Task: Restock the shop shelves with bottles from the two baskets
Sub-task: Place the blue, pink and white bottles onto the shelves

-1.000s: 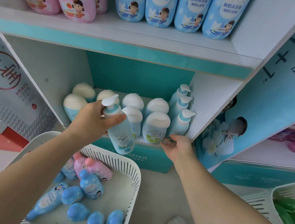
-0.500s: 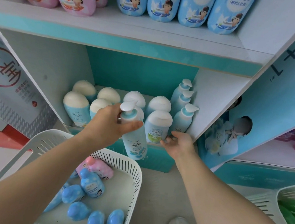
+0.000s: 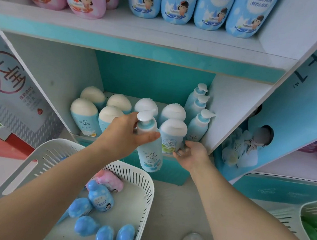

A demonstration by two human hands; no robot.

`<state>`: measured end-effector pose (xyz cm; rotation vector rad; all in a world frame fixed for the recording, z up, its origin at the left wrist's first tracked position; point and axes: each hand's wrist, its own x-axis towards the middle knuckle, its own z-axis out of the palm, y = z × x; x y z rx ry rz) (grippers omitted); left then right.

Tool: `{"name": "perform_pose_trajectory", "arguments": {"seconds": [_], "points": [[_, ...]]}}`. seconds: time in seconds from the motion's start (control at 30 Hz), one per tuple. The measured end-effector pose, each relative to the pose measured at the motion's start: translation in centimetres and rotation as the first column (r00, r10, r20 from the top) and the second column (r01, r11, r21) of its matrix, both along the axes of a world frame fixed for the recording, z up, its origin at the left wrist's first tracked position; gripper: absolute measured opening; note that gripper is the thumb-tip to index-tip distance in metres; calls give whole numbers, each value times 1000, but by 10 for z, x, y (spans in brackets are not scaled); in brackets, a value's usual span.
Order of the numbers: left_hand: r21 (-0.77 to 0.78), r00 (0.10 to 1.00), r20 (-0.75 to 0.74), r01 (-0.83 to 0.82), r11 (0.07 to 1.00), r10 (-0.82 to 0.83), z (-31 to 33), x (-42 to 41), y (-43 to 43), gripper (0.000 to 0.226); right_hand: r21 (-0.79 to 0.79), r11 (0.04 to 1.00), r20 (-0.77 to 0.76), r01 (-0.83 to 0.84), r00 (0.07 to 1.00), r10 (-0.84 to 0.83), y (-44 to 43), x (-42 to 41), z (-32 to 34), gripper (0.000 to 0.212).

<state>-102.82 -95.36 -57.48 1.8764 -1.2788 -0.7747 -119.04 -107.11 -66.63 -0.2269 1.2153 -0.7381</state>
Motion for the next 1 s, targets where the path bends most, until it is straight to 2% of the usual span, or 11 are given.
{"name": "perform_pose_trajectory", "arguments": {"seconds": [0.17, 0.27, 0.37, 0.43, 0.5, 0.57, 0.63, 0.7, 0.77, 0.87, 1.0], "points": [[-30, 999, 40, -9, 999, 11, 10, -11, -5, 28, 43, 963, -207, -267, 940, 270, 8, -8, 23, 13], [-40, 999, 52, -8, 999, 10, 17, -19, -6, 33, 20, 875, -359, -483, 813, 457, 18, -14, 56, 13], [-41, 998, 59, 0, 999, 3, 24, -28, -6, 42, -52, 684, -525, -727, 603, 601, 30, -18, 102, 11], [-26, 997, 82, -1, 1000, 3, 29, -35, -4, 37, -135, 537, -693, -833, 467, 550, 36, -19, 134, 16], [-18, 996, 94, 7, 1000, -5, 32, -40, 0, 33, -258, 384, -793, -886, 421, 440, 40, -19, 161, 25], [-24, 992, 126, 29, 999, -26, 36, -44, 6, 34, -367, 203, -786, -908, 419, 454, 47, -18, 181, 40], [-28, 985, 165, 63, 998, -58, 40, -48, 10, 35, -340, -16, -870, -940, 308, 386, 56, -15, 195, 46], [-44, 978, 186, 104, 994, -94, 45, -52, 14, 41, -219, -170, -969, -961, 194, 150, 61, -11, 200, 41], [-64, 975, 192, 129, 990, -114, 47, -55, 16, 47, -185, -183, -983, -966, 181, 40, 63, -9, 202, 37], [-75, 982, 154, 121, 990, -108, 49, -57, 14, 48, -222, -122, -975, -967, 220, 31, 61, -10, 206, 28], [-66, 993, 67, 105, 992, -101, 54, -52, 4, 66, -175, -21, -984, -984, 176, -18, 48, -18, 204, 22]]}}
